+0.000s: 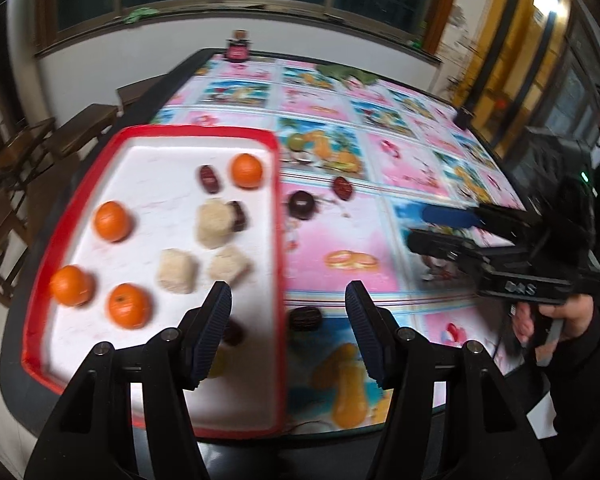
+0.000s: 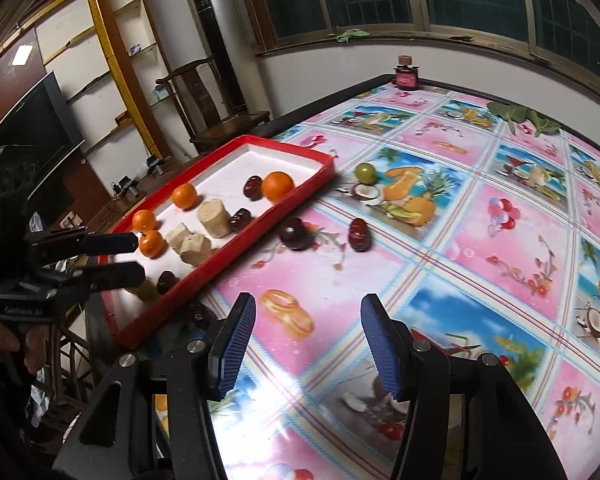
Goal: Organize fruits
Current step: 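Move both tools back to the fruit on the tablecloth, then grasp a dark date with the left tool while the right tool grasps a red date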
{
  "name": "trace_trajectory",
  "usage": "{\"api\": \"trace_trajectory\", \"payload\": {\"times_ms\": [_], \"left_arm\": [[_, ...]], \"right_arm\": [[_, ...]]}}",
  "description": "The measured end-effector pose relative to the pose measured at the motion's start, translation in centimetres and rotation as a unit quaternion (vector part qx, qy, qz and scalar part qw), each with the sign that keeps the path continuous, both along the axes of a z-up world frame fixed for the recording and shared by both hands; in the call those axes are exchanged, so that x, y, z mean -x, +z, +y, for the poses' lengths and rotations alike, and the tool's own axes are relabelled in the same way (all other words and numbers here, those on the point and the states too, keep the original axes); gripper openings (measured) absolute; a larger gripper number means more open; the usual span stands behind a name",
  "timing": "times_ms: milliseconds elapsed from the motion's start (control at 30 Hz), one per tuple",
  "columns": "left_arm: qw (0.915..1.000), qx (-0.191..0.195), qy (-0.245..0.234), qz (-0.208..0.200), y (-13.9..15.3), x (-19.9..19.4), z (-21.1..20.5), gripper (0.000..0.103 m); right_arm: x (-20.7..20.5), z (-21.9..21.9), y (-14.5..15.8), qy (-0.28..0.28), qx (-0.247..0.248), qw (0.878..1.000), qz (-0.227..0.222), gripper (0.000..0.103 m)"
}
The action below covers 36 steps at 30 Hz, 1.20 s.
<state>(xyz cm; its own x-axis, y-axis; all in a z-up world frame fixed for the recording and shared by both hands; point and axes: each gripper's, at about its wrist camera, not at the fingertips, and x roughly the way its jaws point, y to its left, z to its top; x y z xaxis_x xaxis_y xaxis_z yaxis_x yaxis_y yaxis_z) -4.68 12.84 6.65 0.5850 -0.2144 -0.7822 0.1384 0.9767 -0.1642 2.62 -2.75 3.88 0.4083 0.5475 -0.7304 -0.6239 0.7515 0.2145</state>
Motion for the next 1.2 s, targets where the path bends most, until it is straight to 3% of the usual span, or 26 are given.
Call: {"api": "trace_trajectory", "payload": {"times_ms": [200, 467, 600, 700, 1100, 1200], "left_arm": [[0.9993, -0.008, -0.032, 0.018, -1.0, 0.0, -2.7, 0.058], [0.9977, 0.037, -0.023, 0.052, -2.9, 1.4, -3.9, 0.05], [0.9976, 0.021, 0.004, 0.065, -4.1, 0.9, -3.7, 0.05], [0.9978, 0.008, 0.019, 0.063, -4.3, 0.6, -3.1, 0.033], [0.9976, -0.018, 0.031, 0.059, -5.1, -1.6, -3.3, 0.031], [0.9976, -0.019, 0.032, 0.059, -5.2, -1.5, -3.2, 0.022]], "right_arm": [[-1.6, 0.1, -0.2, -0.001, 0.008, 1.0, 0.002, 0.056], [-2.7, 0.9, -0.9, 0.007, 0.001, 1.0, 0.006, 0.055], [-3.0, 1.0, -1.5, 0.005, -0.003, 1.0, 0.013, 0.055], [-3.1, 1.0, -1.6, 0.007, -0.005, 1.0, 0.013, 0.055], [-5.9, 2.2, -3.3, -0.003, 0.011, 1.0, 0.018, 0.05], [-6.8, 2.7, -3.5, -0.006, 0.018, 1.0, 0.016, 0.046]]}}
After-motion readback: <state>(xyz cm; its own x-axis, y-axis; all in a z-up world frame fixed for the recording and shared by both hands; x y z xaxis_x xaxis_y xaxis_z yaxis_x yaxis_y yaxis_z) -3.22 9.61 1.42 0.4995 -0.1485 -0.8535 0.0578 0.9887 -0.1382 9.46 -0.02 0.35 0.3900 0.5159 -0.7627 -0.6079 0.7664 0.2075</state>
